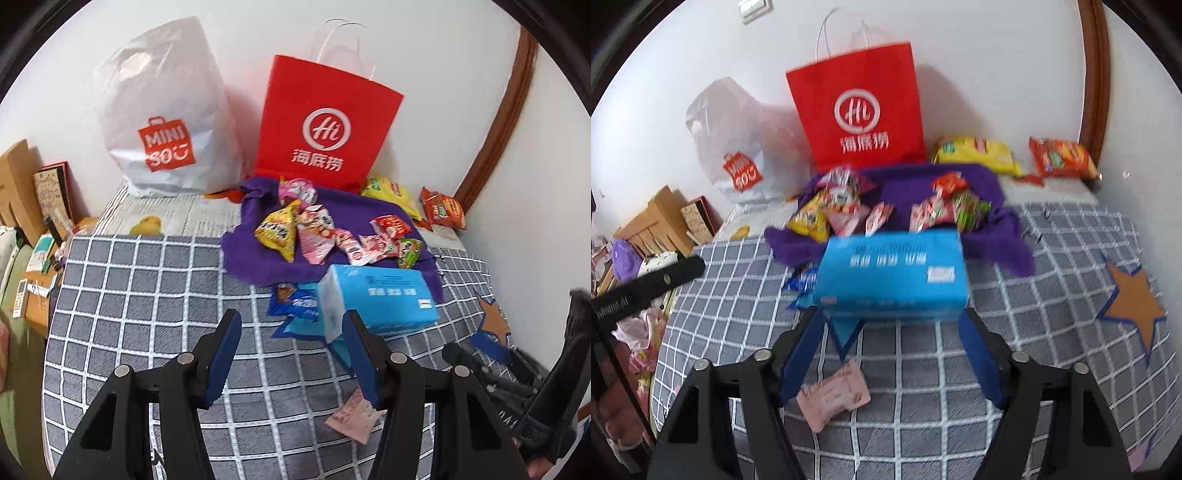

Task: Organize snacks
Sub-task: 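Move the right gripper to the pink biscuit packet while the left gripper approaches the blue snack bag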

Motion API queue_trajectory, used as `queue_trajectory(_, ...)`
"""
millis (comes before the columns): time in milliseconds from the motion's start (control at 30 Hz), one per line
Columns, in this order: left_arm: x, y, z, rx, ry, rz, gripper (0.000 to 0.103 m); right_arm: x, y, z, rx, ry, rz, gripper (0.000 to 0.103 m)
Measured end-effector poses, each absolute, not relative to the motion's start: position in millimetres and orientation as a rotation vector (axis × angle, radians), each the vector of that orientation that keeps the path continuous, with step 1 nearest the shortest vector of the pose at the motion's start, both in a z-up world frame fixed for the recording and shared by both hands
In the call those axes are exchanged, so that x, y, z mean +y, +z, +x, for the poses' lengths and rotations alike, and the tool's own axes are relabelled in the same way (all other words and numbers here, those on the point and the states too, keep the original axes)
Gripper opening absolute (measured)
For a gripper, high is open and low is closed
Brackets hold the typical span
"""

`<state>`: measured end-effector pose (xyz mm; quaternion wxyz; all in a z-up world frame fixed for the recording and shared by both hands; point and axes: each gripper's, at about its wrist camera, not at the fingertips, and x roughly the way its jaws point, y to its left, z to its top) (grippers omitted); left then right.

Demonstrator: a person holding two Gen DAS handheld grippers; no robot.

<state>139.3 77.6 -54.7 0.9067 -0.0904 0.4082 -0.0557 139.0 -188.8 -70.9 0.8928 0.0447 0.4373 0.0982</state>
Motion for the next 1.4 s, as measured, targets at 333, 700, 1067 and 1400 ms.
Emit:
queue_trajectory(333, 104, -75, 140, 0.87, -0.094, -0.203, 0.054, -168, -130, 121, 1.048, 0.214, 0.178, 0.06)
queue_trajectory(700, 117, -85, 139, 0.887, -0.145, -0.197, 0.054, -135, -161, 118, 1.153, 0.178, 0.221, 0.06)
queue_trajectory(1067, 125, -91, 140, 0.892, -0.154, -0.191, 0.054, -98, -169, 138, 1.15, 0.165, 0.098, 0.061)
queue_trajectory(1400, 110, -107, 161, 0.934, -0.137, -0.191, 0.054, -93, -166, 139, 1.085, 0.266, -0.108, 0.036)
